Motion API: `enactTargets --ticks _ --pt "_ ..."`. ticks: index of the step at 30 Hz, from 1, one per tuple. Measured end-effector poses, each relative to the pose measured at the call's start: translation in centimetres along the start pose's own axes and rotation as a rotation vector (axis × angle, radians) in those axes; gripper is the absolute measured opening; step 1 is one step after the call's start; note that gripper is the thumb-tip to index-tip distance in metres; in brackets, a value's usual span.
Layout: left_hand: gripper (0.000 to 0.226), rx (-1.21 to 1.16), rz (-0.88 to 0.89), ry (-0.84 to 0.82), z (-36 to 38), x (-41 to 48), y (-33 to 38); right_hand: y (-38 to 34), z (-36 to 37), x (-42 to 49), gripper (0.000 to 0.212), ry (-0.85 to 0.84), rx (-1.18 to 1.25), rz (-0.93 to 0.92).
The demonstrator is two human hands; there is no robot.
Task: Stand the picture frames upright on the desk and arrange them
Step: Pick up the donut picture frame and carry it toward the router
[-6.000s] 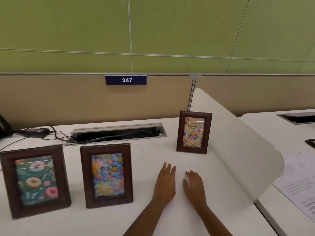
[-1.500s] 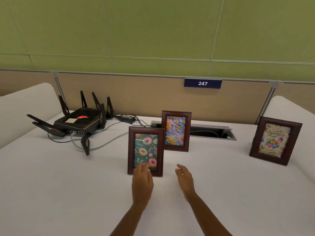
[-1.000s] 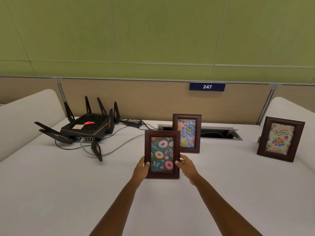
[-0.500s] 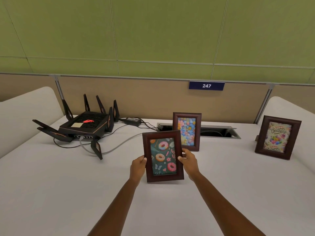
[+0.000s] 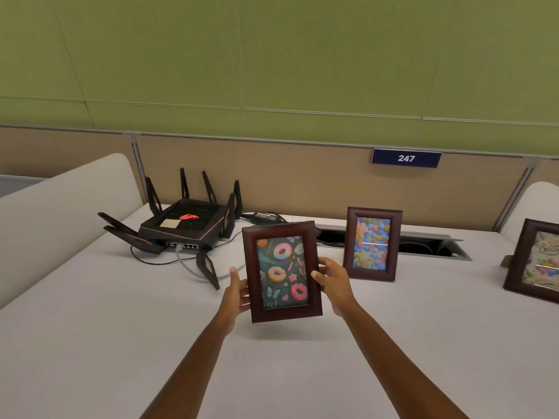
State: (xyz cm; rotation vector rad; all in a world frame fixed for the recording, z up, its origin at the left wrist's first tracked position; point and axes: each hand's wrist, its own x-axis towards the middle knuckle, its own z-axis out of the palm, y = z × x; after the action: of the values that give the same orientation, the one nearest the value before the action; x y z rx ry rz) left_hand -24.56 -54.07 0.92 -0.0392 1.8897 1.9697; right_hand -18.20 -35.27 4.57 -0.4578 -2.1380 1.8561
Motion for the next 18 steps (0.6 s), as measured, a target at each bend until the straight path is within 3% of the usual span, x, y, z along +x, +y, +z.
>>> enactTargets --ticks 8,18 --pt "0.07 -0.238 0.101 0.016 -6.9 2.6 4.4 -3.4 8.7 2.5 0.027 -0.115 0.059 -0.034" --pt "0.066 -0.259 0.138 0.122 -18.5 5.4 5.9 -4.7 21.0 4.8 0.025 -0.234 0.085 -0.019"
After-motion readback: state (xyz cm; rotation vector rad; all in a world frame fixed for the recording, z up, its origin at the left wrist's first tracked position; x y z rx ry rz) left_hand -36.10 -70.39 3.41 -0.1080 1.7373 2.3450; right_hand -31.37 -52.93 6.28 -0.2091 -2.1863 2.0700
